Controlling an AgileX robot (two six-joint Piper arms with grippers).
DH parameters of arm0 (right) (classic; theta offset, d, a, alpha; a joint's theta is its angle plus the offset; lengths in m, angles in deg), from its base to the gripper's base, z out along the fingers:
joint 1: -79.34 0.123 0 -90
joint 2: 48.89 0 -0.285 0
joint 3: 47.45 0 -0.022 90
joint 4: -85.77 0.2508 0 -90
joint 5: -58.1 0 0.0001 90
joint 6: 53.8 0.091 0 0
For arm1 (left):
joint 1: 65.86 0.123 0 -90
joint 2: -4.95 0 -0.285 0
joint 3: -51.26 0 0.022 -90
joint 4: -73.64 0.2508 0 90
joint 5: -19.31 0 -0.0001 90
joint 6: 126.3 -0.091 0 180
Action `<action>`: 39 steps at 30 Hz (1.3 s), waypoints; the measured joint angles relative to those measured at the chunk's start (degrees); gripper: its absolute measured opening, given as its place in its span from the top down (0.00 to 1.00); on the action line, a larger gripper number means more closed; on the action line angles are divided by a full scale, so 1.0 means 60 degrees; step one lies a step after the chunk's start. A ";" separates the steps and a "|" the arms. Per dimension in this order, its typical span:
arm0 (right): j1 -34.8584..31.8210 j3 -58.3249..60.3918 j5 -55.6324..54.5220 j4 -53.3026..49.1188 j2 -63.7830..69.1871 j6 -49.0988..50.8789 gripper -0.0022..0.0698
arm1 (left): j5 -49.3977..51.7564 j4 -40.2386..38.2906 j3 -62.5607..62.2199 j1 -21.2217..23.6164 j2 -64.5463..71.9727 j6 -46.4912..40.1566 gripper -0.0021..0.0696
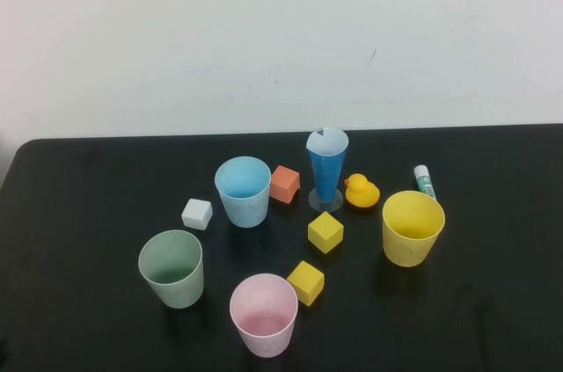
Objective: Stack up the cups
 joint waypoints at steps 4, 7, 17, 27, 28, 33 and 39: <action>0.0093 0.0291 0.0444 0.0667 0.0317 -0.1079 0.97 | 0.1464 -0.0183 -0.1168 0.0000 0.2314 0.0000 0.97; 0.0093 0.0401 0.0444 0.1086 0.0332 -0.1592 0.97 | 0.2014 -0.0592 -0.2052 0.0000 0.3924 -0.0186 0.97; 0.0180 0.0442 0.0282 0.1394 0.0332 -0.1883 0.97 | 0.2533 -0.2146 -0.3969 0.0000 0.7424 -0.2707 0.44; 0.0180 0.0500 0.0265 0.1451 0.0332 -0.1897 0.97 | 0.2927 -0.2174 -0.4501 0.0000 1.0319 -0.4575 0.17; 0.0180 0.0500 0.0251 0.1451 0.0332 -0.1897 0.97 | 0.2803 -0.2174 -0.4501 0.0000 1.0606 -0.4591 0.17; 0.0222 0.0500 0.0168 0.1472 0.0332 -0.1897 0.97 | 0.1724 -0.2174 -0.4501 0.0000 1.1717 -0.4445 0.17; 0.0378 0.0500 0.0149 0.1474 0.0332 -0.1903 0.97 | 0.0877 -0.2416 -0.4557 0.0000 1.2674 -0.4161 0.17</action>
